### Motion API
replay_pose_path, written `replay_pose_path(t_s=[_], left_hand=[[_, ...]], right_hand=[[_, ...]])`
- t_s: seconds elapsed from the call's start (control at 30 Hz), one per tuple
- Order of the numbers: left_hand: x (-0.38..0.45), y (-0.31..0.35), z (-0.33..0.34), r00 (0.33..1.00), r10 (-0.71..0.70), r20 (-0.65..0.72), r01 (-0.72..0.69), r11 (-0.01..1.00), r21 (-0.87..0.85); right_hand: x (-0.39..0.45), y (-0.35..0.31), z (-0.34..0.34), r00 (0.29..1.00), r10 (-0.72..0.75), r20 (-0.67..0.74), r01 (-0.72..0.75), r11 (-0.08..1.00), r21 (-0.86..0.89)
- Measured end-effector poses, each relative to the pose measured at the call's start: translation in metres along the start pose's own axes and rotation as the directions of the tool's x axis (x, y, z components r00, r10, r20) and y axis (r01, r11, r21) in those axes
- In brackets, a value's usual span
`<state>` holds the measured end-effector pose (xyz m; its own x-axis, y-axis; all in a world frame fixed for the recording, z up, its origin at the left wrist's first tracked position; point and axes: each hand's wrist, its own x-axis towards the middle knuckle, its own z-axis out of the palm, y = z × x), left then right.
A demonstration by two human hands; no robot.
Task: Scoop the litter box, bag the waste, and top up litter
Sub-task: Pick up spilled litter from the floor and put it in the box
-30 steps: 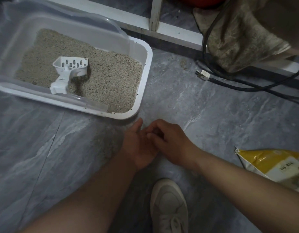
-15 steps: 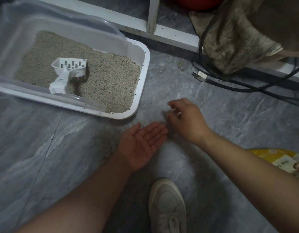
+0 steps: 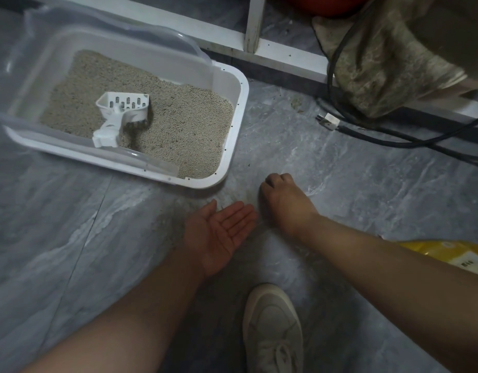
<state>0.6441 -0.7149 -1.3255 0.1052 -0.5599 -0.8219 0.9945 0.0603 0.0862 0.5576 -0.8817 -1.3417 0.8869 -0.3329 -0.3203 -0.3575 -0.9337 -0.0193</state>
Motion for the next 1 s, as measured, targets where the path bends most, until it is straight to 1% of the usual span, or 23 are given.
replay_pose_path(t_s=[0.23,0.37,0.47,0.57,0.7,0.8,0.83,0.9,0.93,0.97,1.0], left_hand=[[0.001,-0.001,0.002,1.0,-0.008,0.002,0.008,1.0,0.006],[0.002,0.0,0.005,1.0,-0.006,0.007,0.006,1.0,0.003],[0.002,0.001,0.005,1.0,-0.003,0.015,0.003,1.0,0.006],[0.002,0.001,0.004,1.0,-0.003,0.021,0.003,1.0,0.005],[0.002,0.001,0.003,1.0,0.001,0.016,-0.002,1.0,0.021],[0.002,0.0,0.002,1.0,0.003,0.015,-0.003,1.0,0.024],[0.002,0.0,0.002,1.0,0.003,0.015,-0.003,1.0,0.023],[0.001,0.0,0.003,1.0,0.01,0.009,-0.01,1.0,0.019],[0.003,0.0,0.003,1.0,0.01,0.009,-0.01,1.0,0.021],[0.005,0.0,0.004,1.0,0.011,0.006,-0.011,1.0,0.028],[0.006,0.0,0.005,1.0,0.014,0.001,-0.014,0.999,0.038]], right_hand=[[0.004,0.006,-0.01,0.995,-0.061,0.076,0.062,0.998,-0.007],[0.0,0.003,-0.013,0.997,-0.021,0.069,0.02,1.0,0.021],[-0.001,0.0,-0.01,0.999,0.024,0.038,-0.028,0.995,0.093],[-0.002,-0.001,-0.008,0.996,0.08,0.041,-0.086,0.985,0.148],[-0.003,-0.004,-0.007,0.992,0.112,0.05,-0.117,0.987,0.111],[-0.002,-0.006,-0.003,0.993,0.107,0.046,-0.111,0.99,0.084],[-0.002,-0.006,-0.002,0.992,0.12,0.04,-0.124,0.986,0.113],[-0.001,-0.007,-0.004,0.978,0.207,0.03,-0.207,0.937,0.28],[-0.003,-0.009,-0.01,0.966,0.257,0.009,-0.24,0.889,0.391],[-0.006,-0.013,-0.016,0.957,0.291,-0.019,-0.241,0.827,0.508],[-0.011,-0.02,-0.025,0.957,0.287,-0.041,-0.203,0.764,0.612]])
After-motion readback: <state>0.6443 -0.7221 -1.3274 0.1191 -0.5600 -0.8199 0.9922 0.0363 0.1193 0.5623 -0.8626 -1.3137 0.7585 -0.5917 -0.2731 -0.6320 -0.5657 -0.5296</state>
